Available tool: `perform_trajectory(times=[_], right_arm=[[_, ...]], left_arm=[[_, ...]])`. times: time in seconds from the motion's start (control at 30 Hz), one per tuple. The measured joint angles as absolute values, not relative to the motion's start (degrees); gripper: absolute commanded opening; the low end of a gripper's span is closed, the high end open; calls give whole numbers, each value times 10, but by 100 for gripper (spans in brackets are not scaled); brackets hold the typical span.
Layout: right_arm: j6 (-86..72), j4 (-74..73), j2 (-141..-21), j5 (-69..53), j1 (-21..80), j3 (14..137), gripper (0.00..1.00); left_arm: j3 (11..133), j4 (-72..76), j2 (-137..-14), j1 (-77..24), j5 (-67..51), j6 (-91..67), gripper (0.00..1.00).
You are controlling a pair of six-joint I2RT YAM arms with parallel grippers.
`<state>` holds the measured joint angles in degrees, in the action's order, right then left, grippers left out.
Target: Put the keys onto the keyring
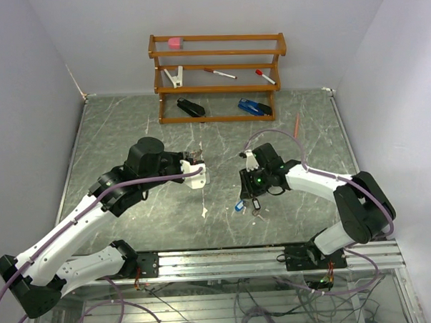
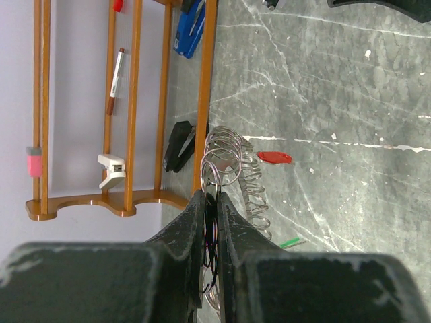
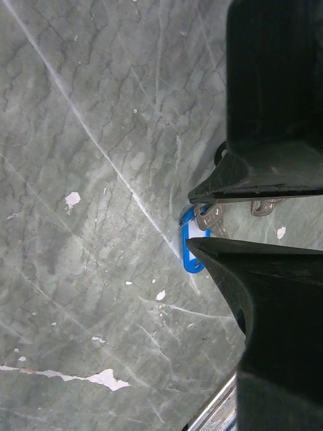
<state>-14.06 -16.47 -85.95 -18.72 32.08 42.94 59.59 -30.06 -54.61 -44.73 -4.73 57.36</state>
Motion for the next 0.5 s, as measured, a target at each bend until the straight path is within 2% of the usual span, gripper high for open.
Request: perform_trajectory(times=[0.37, 0.5], right_arm=[[-140, -160, -853, -191, 321, 400, 26], [-142, -159, -846, -192, 321, 391, 21]], left_arm=[[596, -298, -546, -447, -47, 573, 7], [595, -298, -546, -445, -47, 569, 7]])
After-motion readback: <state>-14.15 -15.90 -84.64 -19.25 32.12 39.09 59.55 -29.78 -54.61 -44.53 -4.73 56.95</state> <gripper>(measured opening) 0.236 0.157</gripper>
